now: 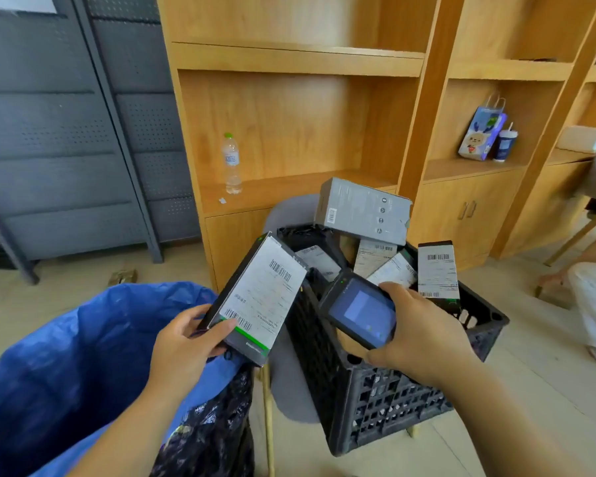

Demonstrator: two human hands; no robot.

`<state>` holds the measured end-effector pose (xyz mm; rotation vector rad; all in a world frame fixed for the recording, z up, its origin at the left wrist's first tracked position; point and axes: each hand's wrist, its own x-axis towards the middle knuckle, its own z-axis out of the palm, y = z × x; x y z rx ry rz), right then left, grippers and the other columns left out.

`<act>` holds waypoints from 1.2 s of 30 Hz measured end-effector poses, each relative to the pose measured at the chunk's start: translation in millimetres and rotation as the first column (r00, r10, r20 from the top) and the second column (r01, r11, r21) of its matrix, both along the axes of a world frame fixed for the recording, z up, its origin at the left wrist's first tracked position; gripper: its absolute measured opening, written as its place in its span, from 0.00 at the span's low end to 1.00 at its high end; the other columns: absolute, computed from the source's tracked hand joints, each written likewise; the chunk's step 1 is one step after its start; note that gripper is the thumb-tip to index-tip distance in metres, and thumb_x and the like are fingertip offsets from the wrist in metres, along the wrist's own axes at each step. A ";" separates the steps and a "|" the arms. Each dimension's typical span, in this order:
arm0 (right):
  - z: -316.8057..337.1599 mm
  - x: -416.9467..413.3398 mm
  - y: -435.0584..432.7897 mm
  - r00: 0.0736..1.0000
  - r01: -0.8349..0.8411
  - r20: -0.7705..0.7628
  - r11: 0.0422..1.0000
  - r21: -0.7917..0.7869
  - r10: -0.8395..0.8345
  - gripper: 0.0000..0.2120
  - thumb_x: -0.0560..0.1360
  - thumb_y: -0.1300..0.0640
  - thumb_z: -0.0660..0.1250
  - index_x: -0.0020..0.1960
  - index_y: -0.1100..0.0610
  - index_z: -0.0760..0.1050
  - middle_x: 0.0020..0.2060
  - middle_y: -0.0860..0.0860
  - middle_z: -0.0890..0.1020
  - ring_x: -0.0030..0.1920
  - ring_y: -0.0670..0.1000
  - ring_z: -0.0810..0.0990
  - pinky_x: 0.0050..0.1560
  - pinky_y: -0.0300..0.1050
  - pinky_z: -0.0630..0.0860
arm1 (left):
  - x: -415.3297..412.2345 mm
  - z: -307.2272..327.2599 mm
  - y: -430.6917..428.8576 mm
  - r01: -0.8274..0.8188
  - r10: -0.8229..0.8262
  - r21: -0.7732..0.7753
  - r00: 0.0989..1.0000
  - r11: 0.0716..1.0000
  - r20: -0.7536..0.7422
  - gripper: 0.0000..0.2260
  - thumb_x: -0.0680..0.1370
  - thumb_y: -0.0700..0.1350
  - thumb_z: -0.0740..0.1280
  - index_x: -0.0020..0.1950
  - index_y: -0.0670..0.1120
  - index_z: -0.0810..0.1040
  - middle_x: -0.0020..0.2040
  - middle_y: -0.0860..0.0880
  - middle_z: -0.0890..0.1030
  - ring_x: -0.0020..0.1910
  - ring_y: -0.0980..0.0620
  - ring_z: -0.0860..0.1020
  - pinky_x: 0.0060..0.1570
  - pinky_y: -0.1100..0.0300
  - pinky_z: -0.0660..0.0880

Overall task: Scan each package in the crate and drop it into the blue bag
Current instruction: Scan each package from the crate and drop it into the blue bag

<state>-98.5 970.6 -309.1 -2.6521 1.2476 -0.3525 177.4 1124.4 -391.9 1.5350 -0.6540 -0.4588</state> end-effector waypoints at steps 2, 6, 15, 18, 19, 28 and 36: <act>-3.7 13.7 5.2 0.999 -0.039 -0.019 0.999 0.011 0.039 0.43 0.59 0.38 0.74 0.68 0.47 0.59 0.53 0.46 0.73 0.49 0.50 0.74 0.41 0.46 0.74 | 10.8 -10.6 22.4 -0.071 0.071 0.015 0.997 0.997 -0.028 0.13 0.68 0.44 0.77 0.50 0.51 0.81 0.45 0.52 0.86 0.41 0.52 0.85 0.36 0.60 0.82; -11.2 41.4 14.8 0.994 -0.095 -0.052 0.995 0.031 0.096 0.45 0.58 0.37 0.75 0.69 0.47 0.57 0.55 0.46 0.73 0.50 0.50 0.74 0.40 0.46 0.73 | 36.4 -26.8 62.4 -0.232 0.235 0.060 0.971 0.971 -0.036 0.12 0.68 0.44 0.78 0.48 0.51 0.80 0.42 0.52 0.85 0.36 0.51 0.84 0.31 0.65 0.79; -22.5 80.0 28.9 0.984 -0.169 -0.040 0.983 0.076 0.172 0.48 0.56 0.38 0.76 0.70 0.46 0.57 0.54 0.44 0.73 0.44 0.45 0.69 0.38 0.43 0.70 | 85.2 -35.9 84.4 -0.422 0.360 0.375 0.905 0.826 0.226 0.22 0.73 0.53 0.72 0.65 0.47 0.76 0.62 0.50 0.75 0.56 0.51 0.76 0.56 0.57 0.70; -23.3 78.6 28.1 0.986 -0.156 -0.053 0.985 0.073 0.160 0.49 0.56 0.38 0.76 0.70 0.46 0.57 0.55 0.45 0.74 0.45 0.45 0.69 0.37 0.43 0.69 | 80.0 -41.9 79.9 -0.333 0.270 0.395 0.940 0.856 0.208 0.12 0.74 0.51 0.72 0.56 0.49 0.79 0.57 0.52 0.79 0.52 0.54 0.77 0.49 0.59 0.71; -22.9 76.6 26.9 0.986 -0.150 -0.058 0.986 0.075 0.155 0.49 0.57 0.38 0.76 0.71 0.46 0.56 0.56 0.45 0.74 0.45 0.45 0.70 0.37 0.43 0.70 | 77.8 -45.1 77.4 -0.288 0.228 0.409 0.955 0.866 0.190 0.09 0.74 0.51 0.72 0.52 0.50 0.80 0.54 0.53 0.80 0.49 0.55 0.78 0.46 0.59 0.74; -11.7 25.6 -4.8 0.998 -0.030 -0.052 0.998 0.060 0.033 0.44 0.57 0.37 0.74 0.67 0.45 0.58 0.51 0.44 0.72 0.47 0.49 0.73 0.40 0.47 0.75 | 33.8 -27.6 8.8 0.022 -0.150 0.491 0.964 0.871 0.221 0.03 0.73 0.53 0.72 0.41 0.57 0.80 0.44 0.59 0.82 0.47 0.64 0.78 0.38 0.66 0.70; -2.6 -54.0 -55.1 0.981 0.192 0.002 0.981 0.032 -0.192 0.43 0.54 0.39 0.75 0.65 0.44 0.60 0.47 0.43 0.72 0.41 0.48 0.74 0.36 0.46 0.76 | -36.8 17.9 -112.1 0.234 -0.394 0.459 0.871 0.857 0.293 0.03 0.73 0.53 0.72 0.43 0.55 0.81 0.43 0.57 0.82 0.45 0.62 0.78 0.42 0.65 0.71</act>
